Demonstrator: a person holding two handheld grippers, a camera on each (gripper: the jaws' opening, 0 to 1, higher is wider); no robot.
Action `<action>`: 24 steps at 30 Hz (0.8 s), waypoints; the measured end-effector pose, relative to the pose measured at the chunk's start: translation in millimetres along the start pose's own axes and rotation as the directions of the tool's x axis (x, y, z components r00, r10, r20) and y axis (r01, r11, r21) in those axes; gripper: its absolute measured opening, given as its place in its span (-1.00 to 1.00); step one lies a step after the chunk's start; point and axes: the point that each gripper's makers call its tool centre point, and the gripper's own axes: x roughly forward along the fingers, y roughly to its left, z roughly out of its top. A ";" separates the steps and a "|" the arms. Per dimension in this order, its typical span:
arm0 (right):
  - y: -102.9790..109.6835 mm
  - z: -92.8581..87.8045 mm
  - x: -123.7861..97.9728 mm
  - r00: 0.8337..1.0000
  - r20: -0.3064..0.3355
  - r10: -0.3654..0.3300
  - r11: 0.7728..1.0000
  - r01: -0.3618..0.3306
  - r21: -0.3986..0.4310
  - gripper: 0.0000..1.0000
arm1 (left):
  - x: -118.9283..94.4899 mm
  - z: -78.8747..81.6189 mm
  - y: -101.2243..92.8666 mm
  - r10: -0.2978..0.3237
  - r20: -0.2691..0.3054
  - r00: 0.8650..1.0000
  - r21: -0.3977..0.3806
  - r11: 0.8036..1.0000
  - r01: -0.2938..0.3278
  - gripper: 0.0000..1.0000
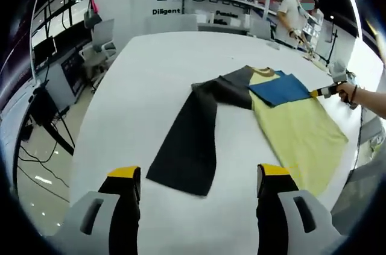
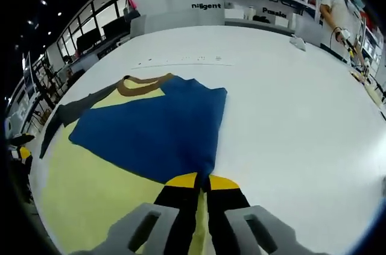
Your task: Fold the garment on the visible template until the final outline fits inside the template.
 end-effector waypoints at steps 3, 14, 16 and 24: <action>-11.0 -0.4 -1.5 1.000 0.003 -0.024 1.000 0.024 0.017 -1.00 | 0.6 3.4 3.9 0.001 0.007 1.000 -0.007 1.000 -0.001 0.48; -24.6 -1.8 -3.2 1.000 -0.005 -0.013 1.000 0.013 0.023 -1.00 | 12.8 -5.7 18.8 0.032 -0.045 0.998 -0.028 0.999 -0.033 0.32; -24.3 -0.6 -3.8 1.000 -0.003 0.002 1.000 -0.002 0.017 -1.00 | 15.7 -8.0 20.5 0.036 -0.056 0.998 -0.025 0.999 -0.037 0.27; -21.0 16.5 -18.0 0.993 0.105 0.046 0.996 -0.053 0.067 -0.87 | 27.0 -11.3 34.4 0.057 -0.081 0.995 -0.048 0.997 -0.061 0.13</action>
